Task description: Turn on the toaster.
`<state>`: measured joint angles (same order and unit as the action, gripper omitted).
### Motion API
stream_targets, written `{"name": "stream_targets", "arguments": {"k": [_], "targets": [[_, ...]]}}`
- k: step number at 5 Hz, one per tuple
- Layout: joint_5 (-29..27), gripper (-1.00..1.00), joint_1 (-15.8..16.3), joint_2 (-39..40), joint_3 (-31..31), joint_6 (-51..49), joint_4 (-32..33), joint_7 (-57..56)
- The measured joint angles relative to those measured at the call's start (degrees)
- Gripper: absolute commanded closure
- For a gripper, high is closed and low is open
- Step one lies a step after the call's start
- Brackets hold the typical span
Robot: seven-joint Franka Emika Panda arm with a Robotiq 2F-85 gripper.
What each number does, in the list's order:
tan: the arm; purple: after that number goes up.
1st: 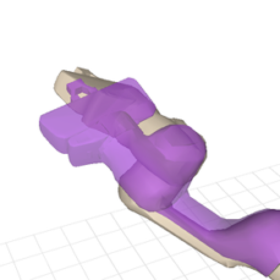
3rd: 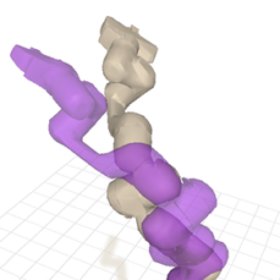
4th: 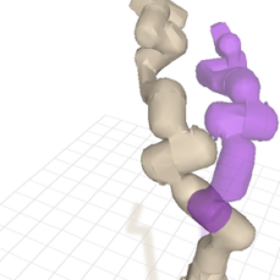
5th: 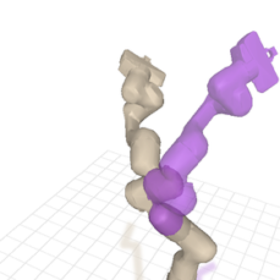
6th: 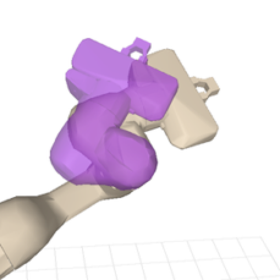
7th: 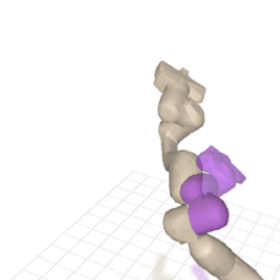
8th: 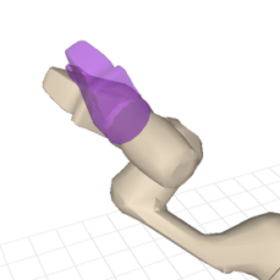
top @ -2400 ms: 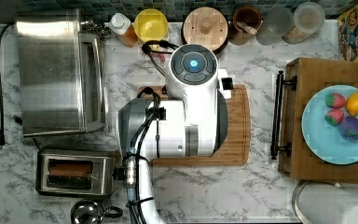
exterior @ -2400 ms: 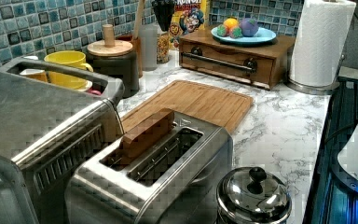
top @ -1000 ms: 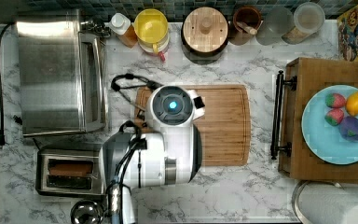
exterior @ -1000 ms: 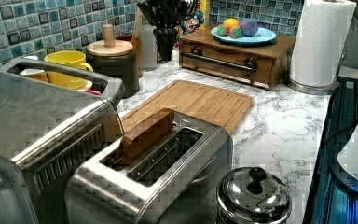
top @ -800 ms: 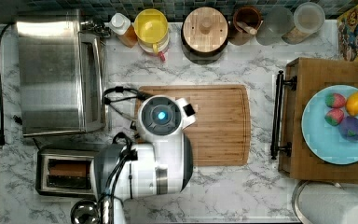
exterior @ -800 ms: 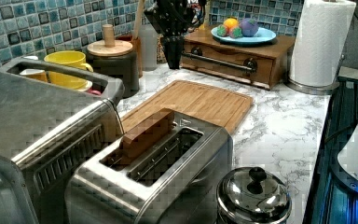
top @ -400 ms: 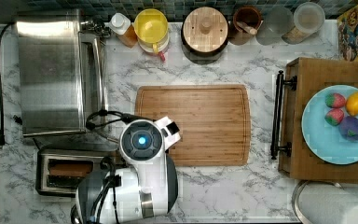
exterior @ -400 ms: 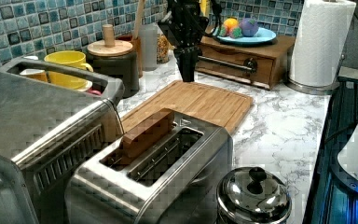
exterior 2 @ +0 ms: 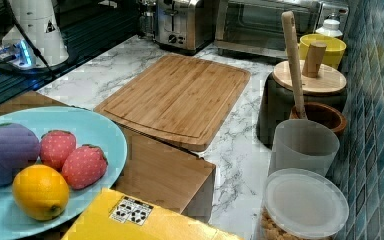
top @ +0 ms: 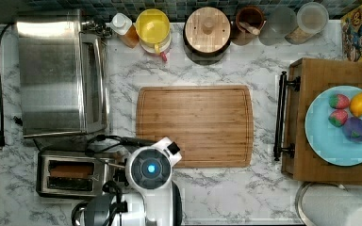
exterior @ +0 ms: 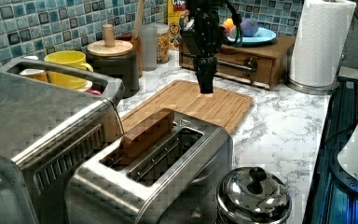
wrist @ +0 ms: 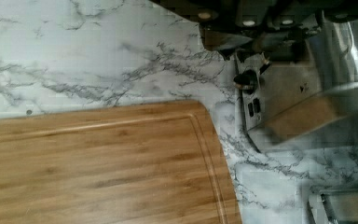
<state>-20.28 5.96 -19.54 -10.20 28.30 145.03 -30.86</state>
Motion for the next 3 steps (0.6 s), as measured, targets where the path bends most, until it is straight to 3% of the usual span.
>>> {"name": "stream_targets", "arguments": {"k": [3], "targets": [[-5.0,1.00,4.8,-4.2,0.0,6.4,6.2,-8.0]]}}
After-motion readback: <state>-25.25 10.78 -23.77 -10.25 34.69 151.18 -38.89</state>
